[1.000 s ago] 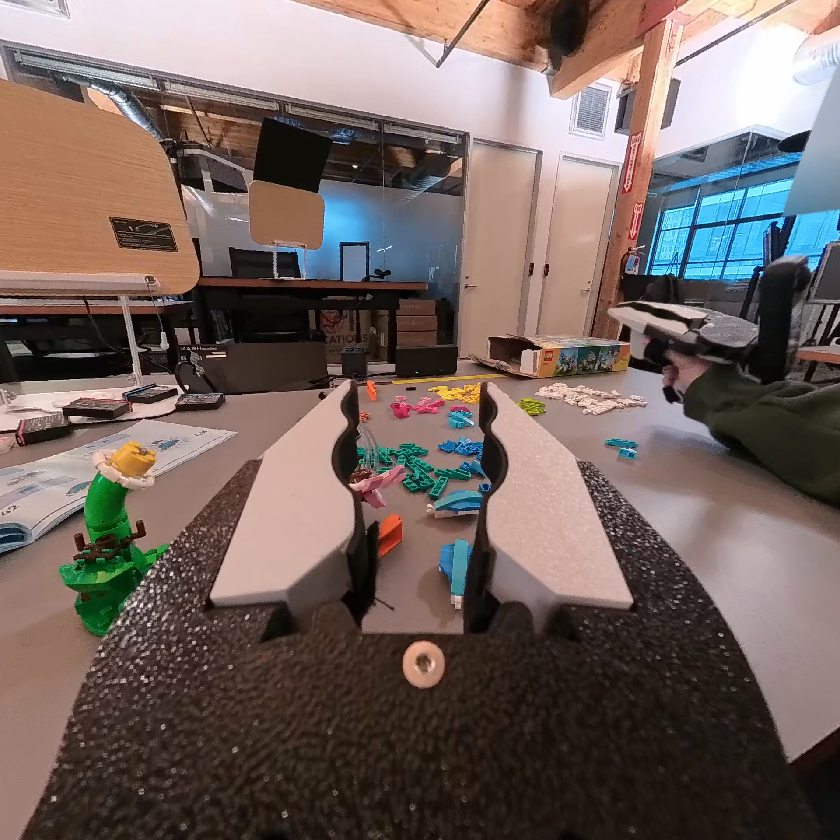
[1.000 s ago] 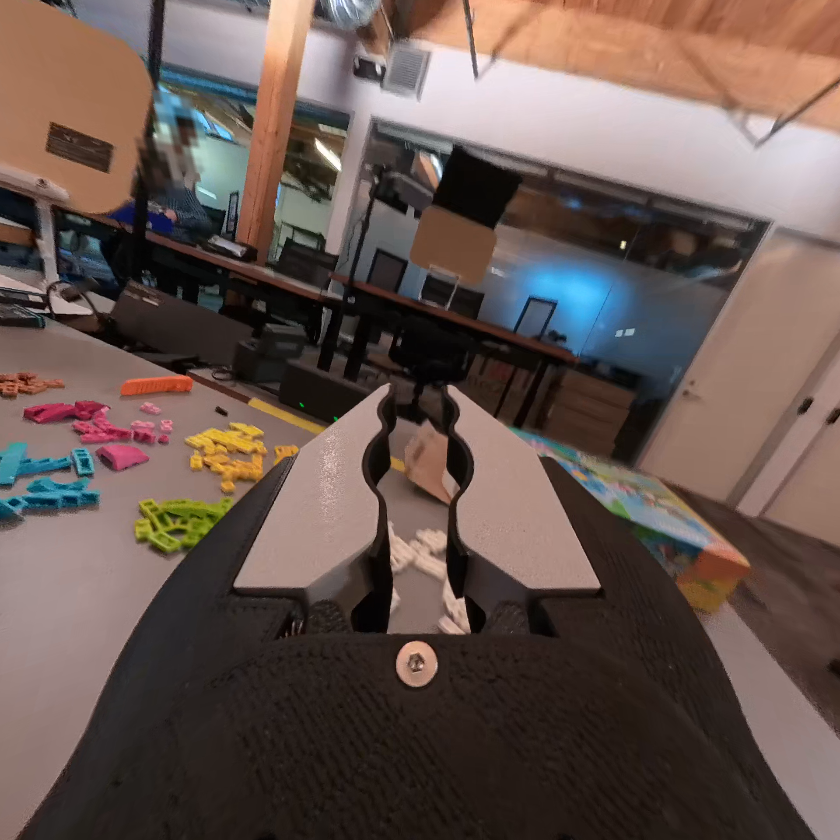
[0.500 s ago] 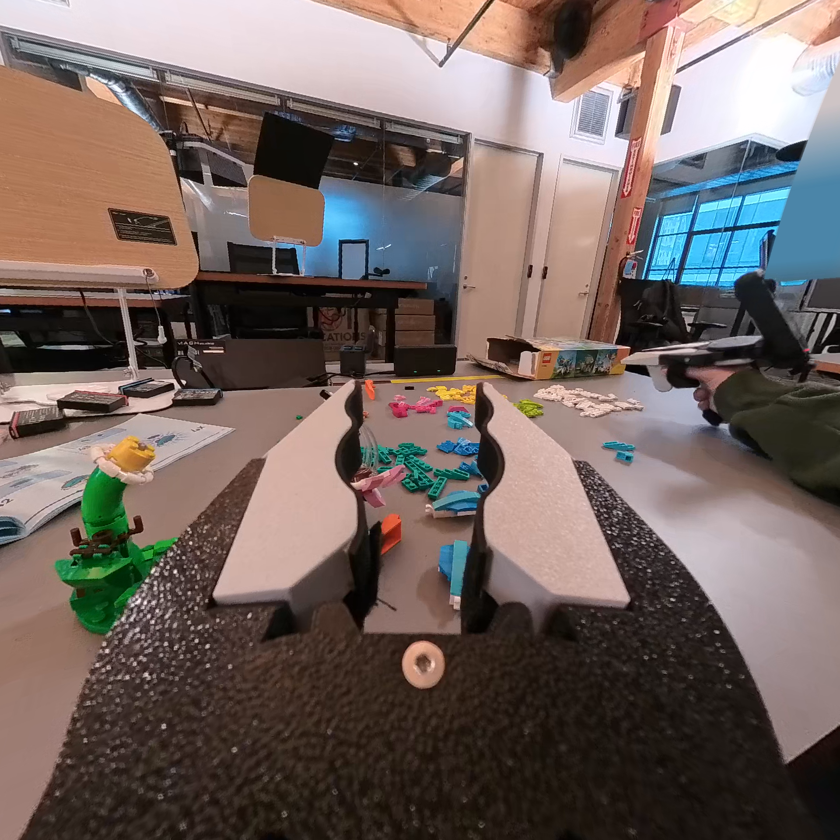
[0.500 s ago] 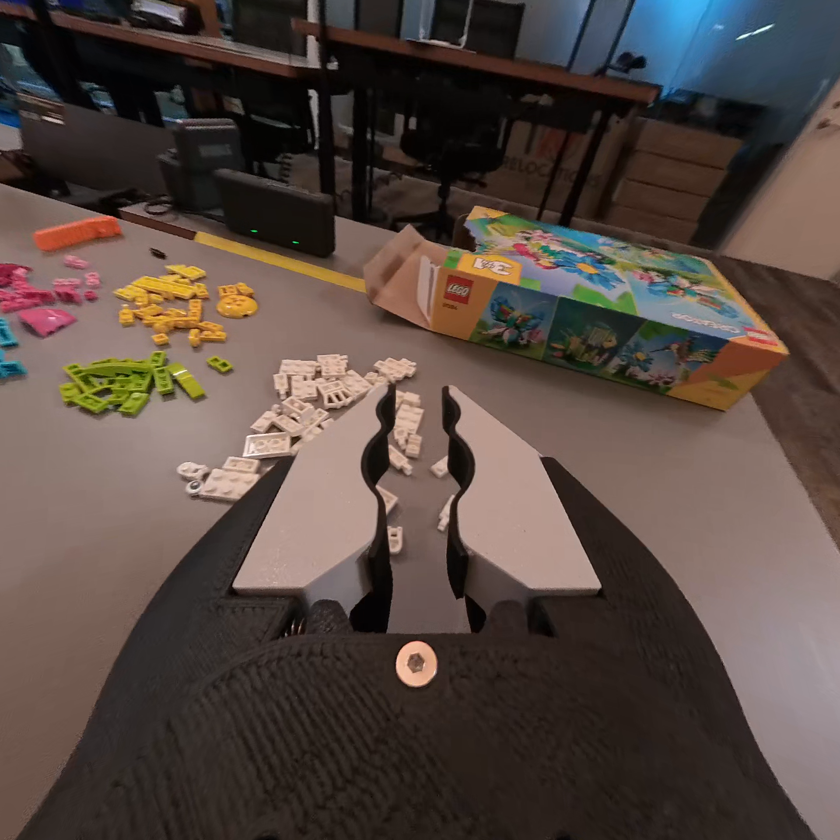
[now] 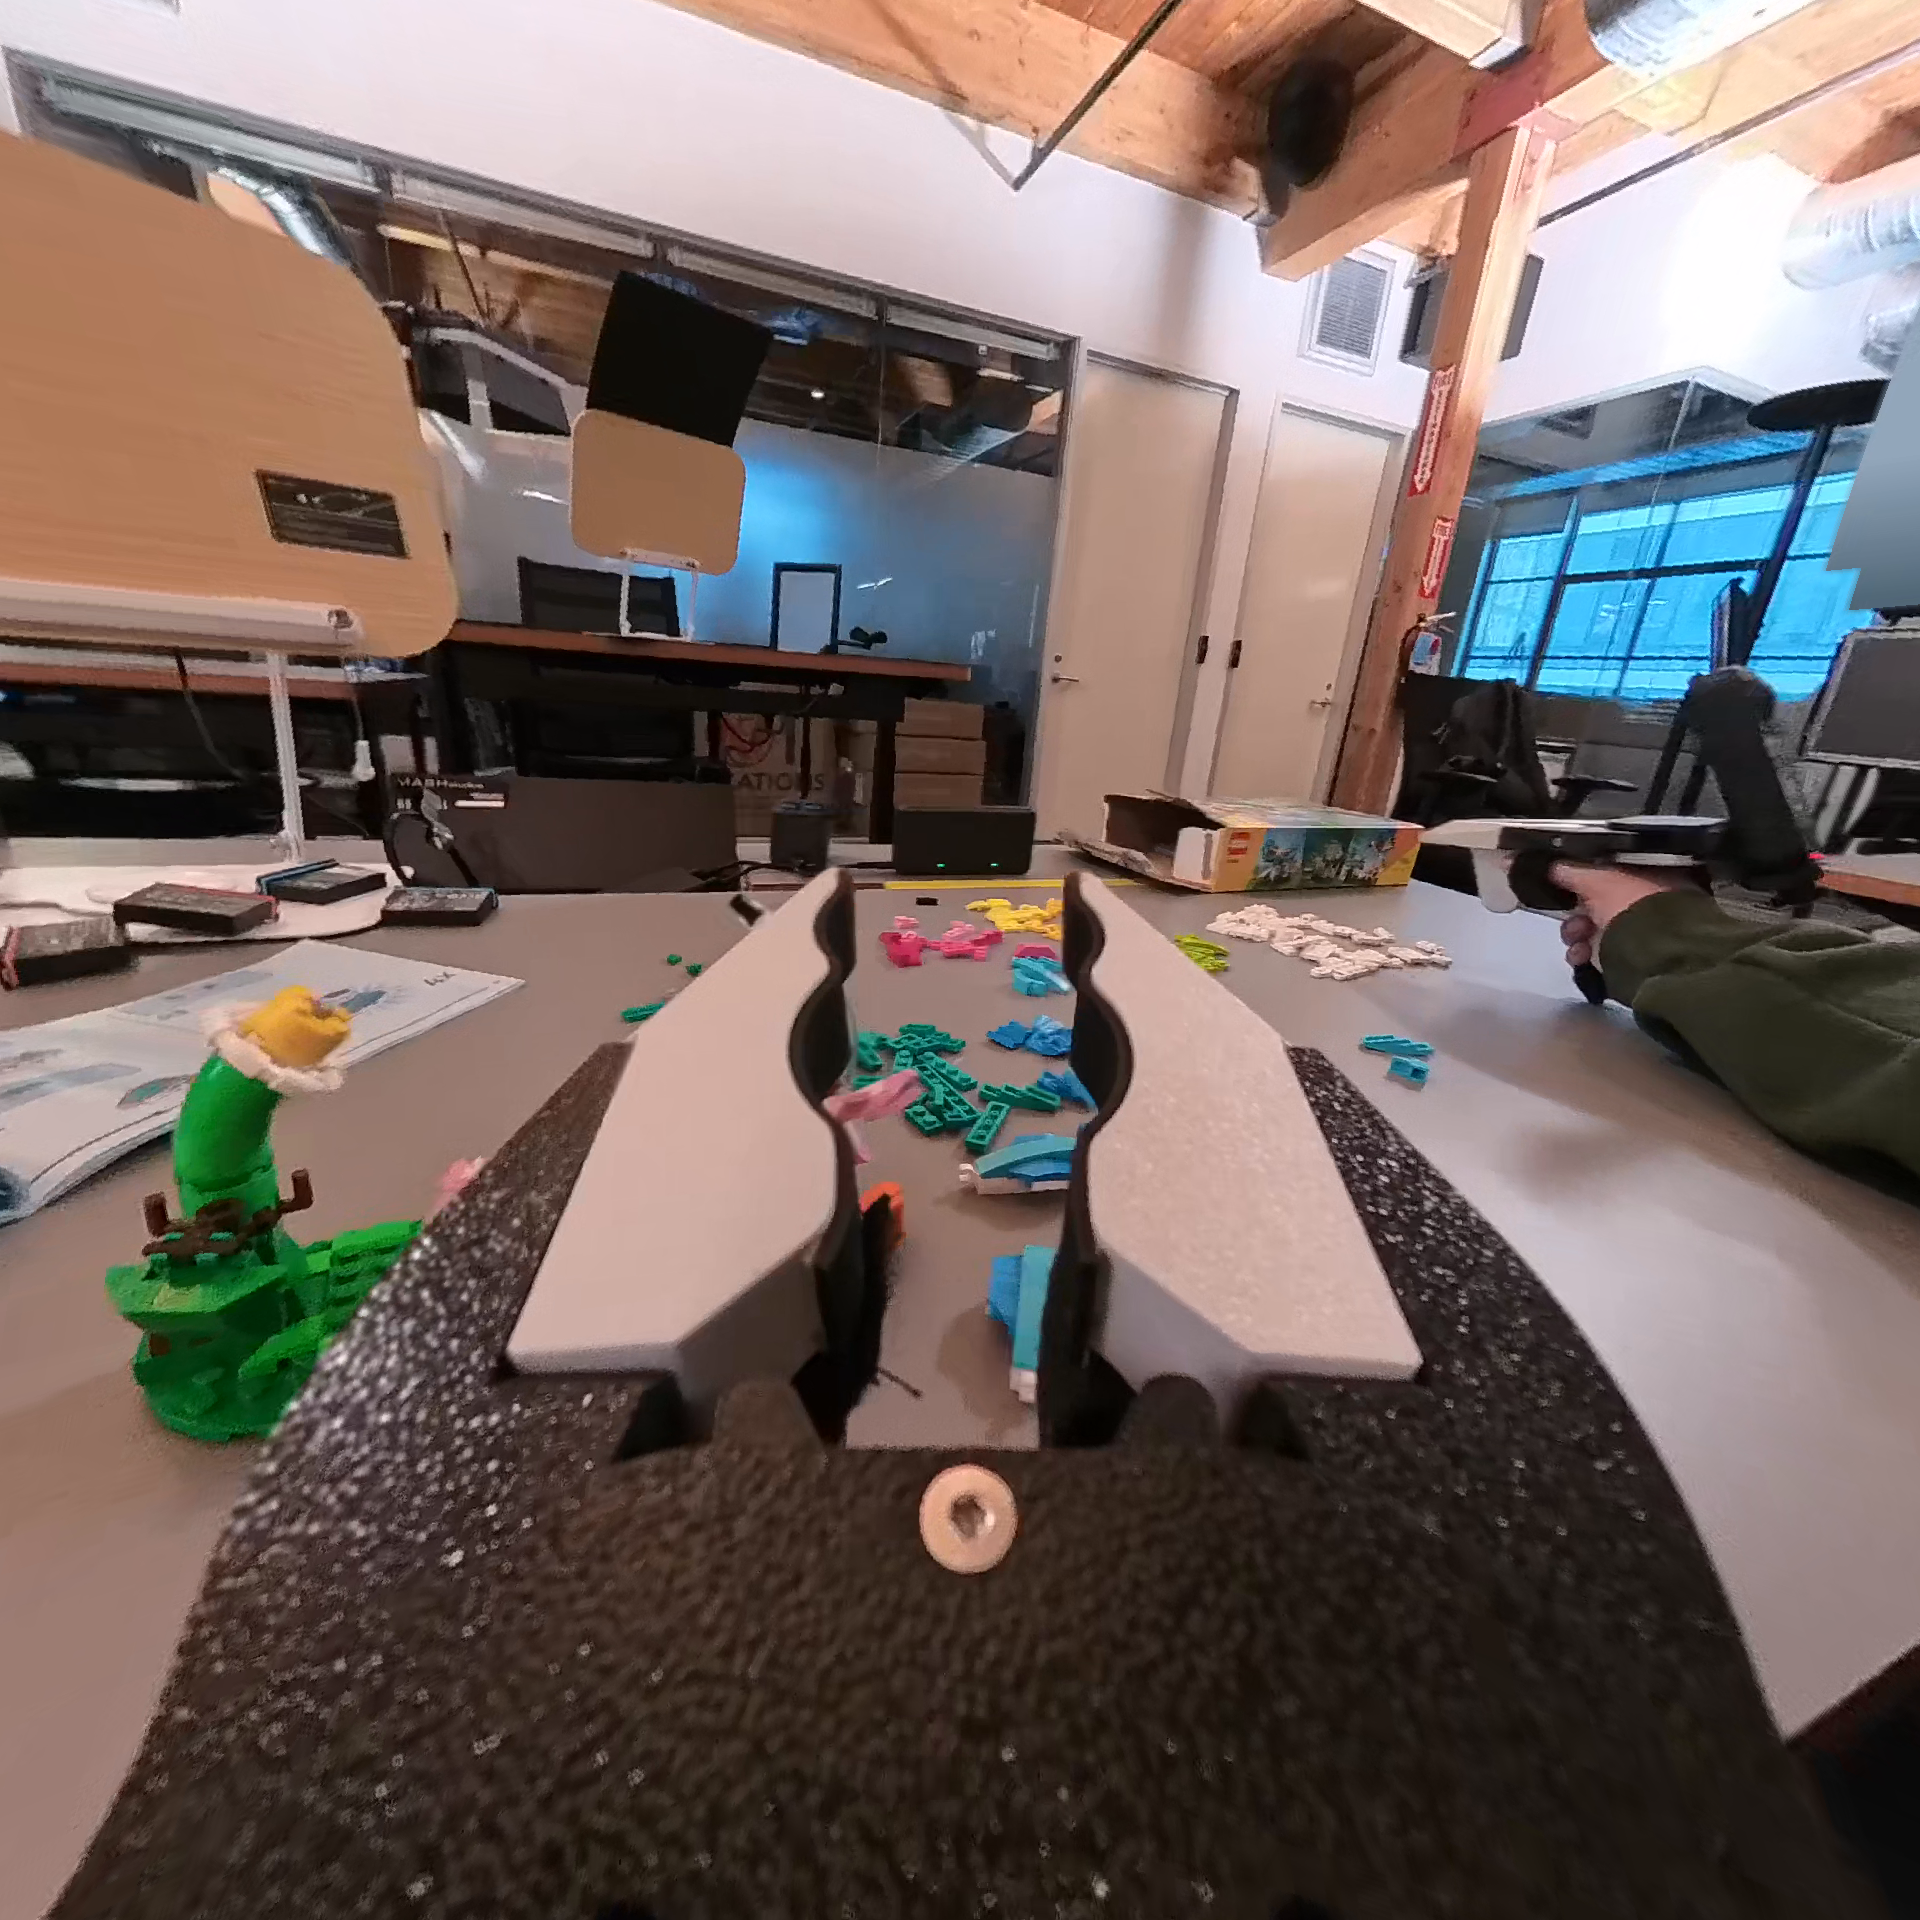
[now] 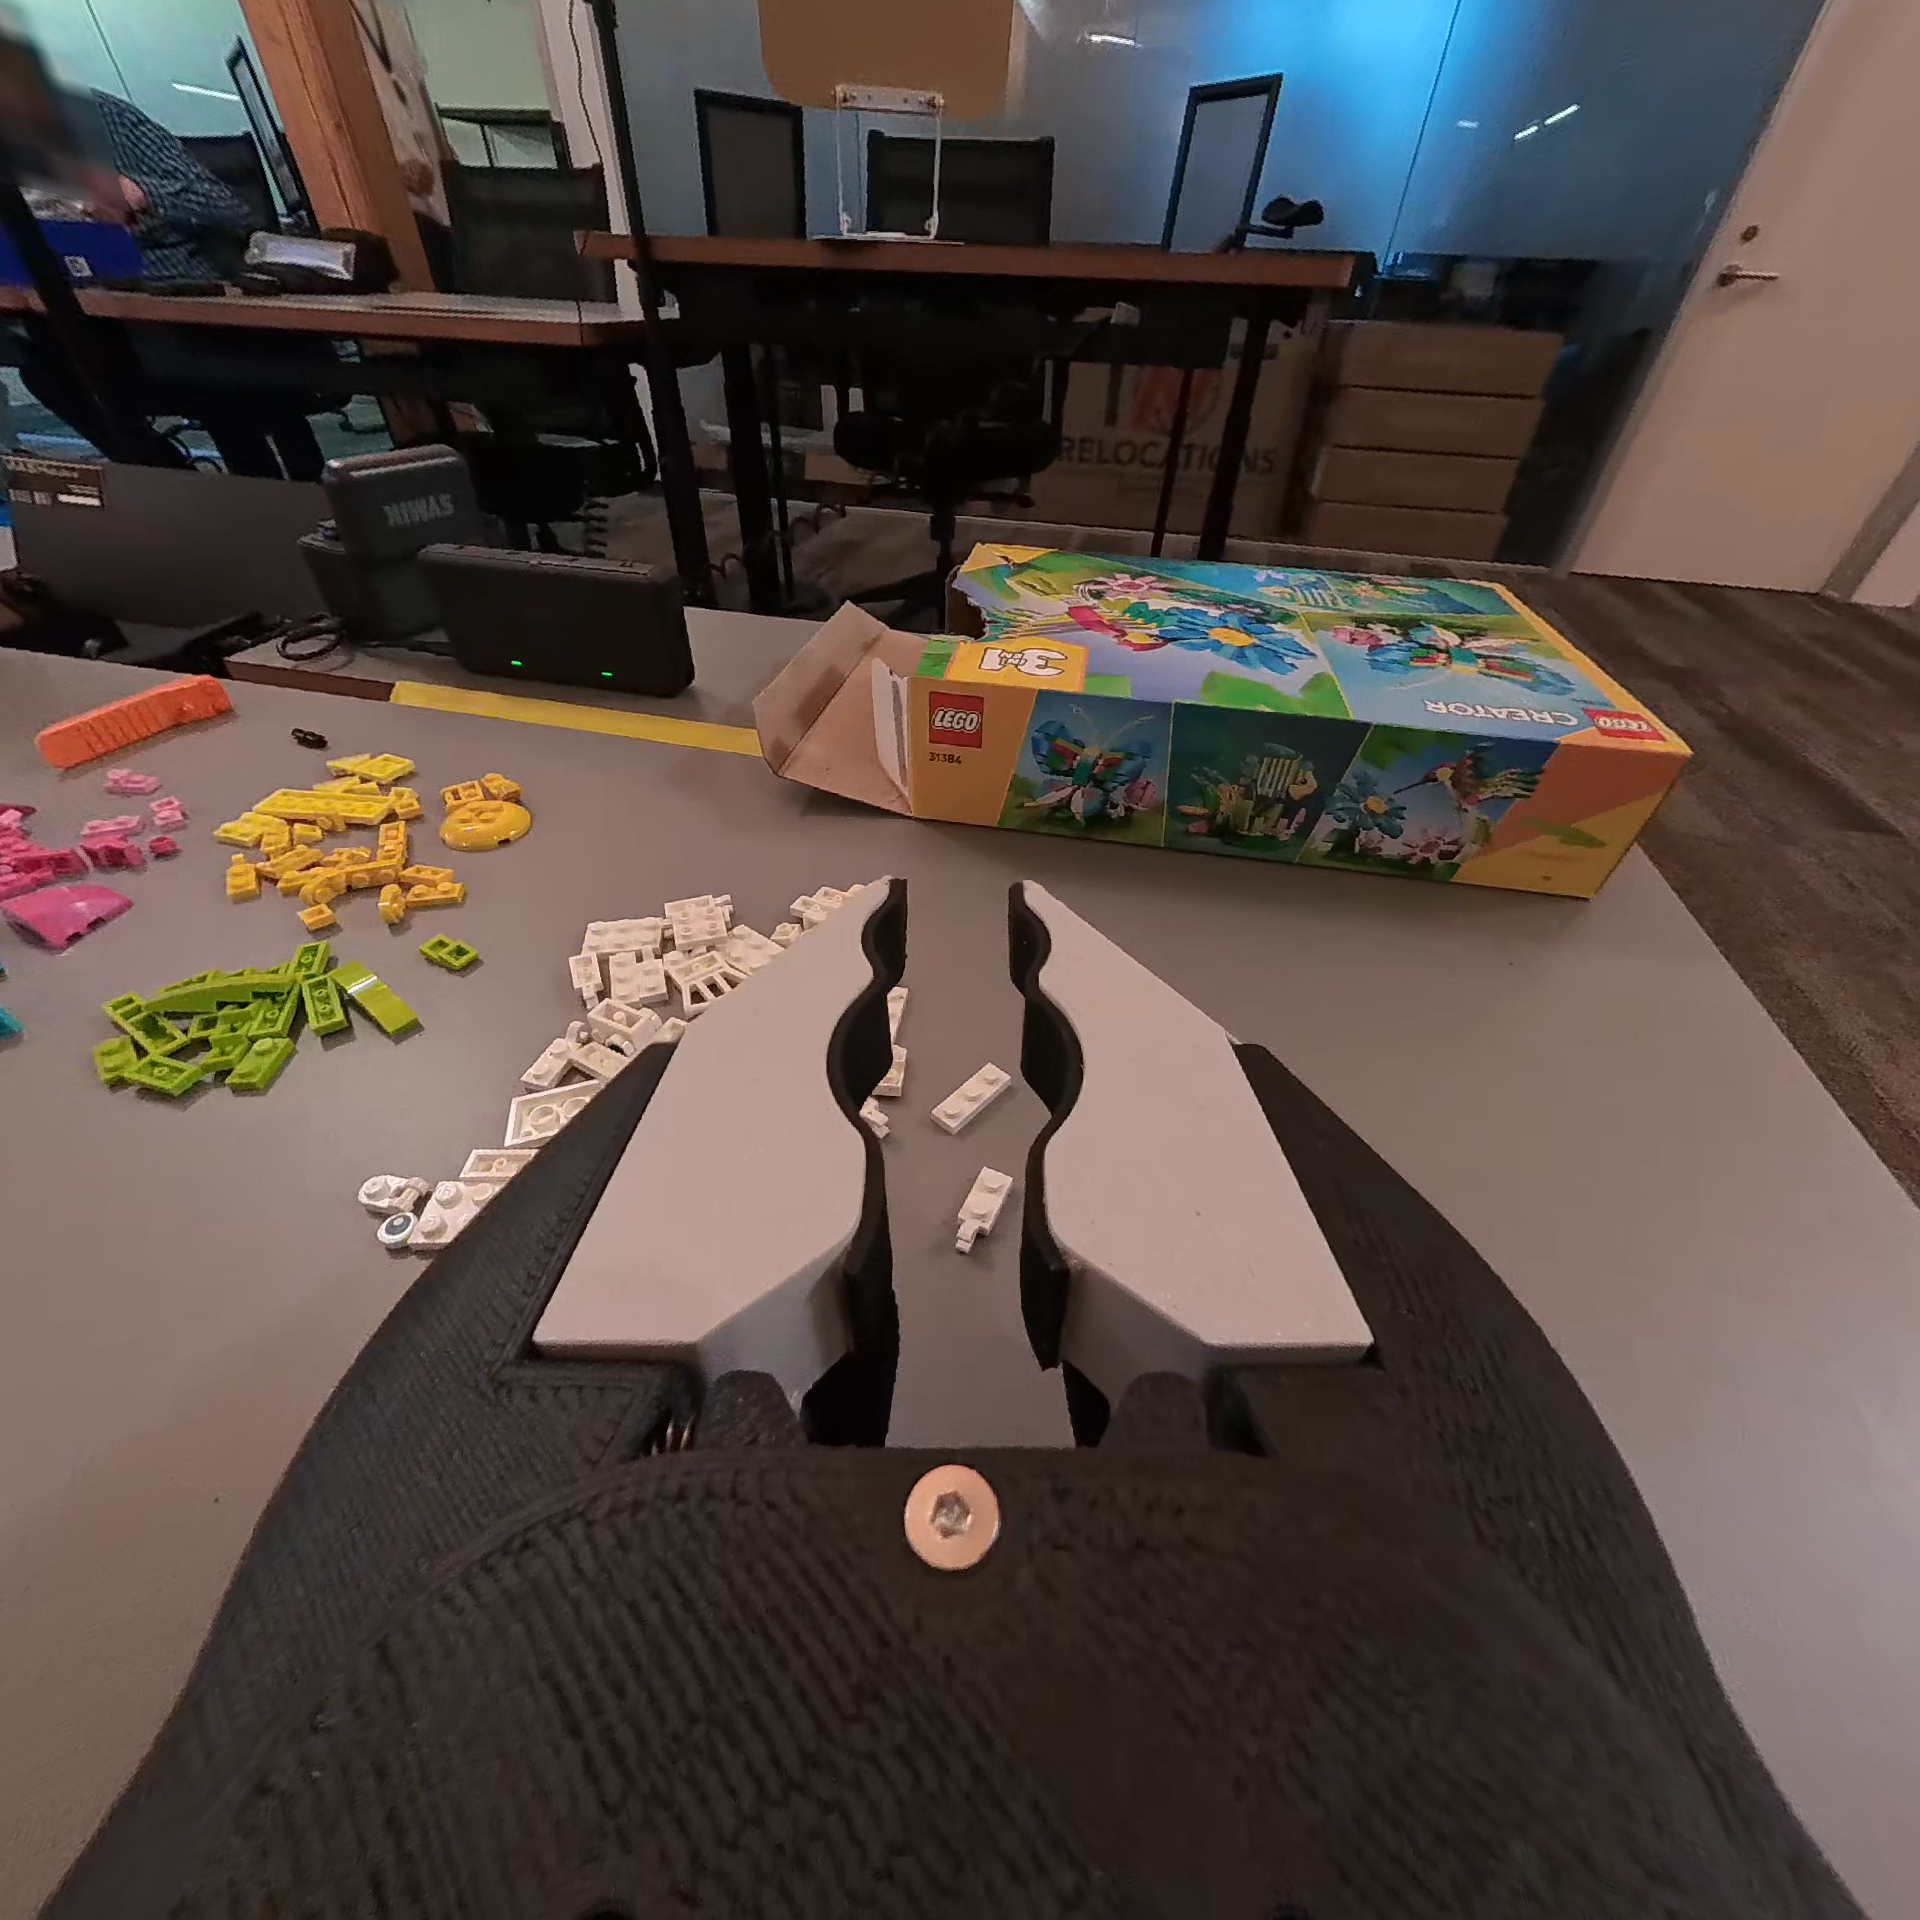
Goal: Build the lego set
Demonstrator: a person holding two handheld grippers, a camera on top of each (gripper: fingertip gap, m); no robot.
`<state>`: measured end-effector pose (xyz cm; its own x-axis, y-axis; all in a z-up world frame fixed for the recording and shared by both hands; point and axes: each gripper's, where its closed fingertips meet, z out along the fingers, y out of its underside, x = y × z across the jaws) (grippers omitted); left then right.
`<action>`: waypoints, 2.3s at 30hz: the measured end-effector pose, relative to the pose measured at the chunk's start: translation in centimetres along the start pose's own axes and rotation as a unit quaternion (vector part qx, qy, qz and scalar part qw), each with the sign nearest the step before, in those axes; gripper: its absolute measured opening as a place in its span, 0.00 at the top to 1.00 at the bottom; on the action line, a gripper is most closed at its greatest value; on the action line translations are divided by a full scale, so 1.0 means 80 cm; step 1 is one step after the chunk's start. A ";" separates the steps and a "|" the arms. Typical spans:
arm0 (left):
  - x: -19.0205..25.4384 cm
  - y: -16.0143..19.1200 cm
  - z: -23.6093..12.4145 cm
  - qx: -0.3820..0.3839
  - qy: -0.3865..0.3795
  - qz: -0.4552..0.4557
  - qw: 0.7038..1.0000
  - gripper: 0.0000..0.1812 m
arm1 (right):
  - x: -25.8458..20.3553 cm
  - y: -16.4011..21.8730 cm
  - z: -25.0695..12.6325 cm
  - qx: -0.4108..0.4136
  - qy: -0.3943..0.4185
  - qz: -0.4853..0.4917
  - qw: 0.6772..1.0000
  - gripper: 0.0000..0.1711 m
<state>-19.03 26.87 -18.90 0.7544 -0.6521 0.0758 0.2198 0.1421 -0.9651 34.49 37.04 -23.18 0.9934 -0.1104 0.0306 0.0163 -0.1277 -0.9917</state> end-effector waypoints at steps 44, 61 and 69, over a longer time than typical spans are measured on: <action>0.008 0.004 0.004 -0.009 0.011 -0.015 1.000 0.80 | -0.003 0.008 0.007 -0.026 0.001 -0.018 0.999 0.88; 0.007 0.002 0.003 -0.004 0.010 -0.015 1.000 0.80 | 0.004 0.006 0.004 -0.021 0.015 -0.037 0.999 0.85; 0.007 0.002 0.002 -0.002 0.016 -0.022 1.000 0.83 | 0.063 0.014 -0.021 -0.038 0.064 -0.076 0.994 0.84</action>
<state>-18.45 26.64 -18.94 0.7238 -0.6811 0.1103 0.2492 0.1091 -0.9623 39.30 34.72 -23.91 0.9576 -0.2074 0.2000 0.1518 -0.2268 -0.9620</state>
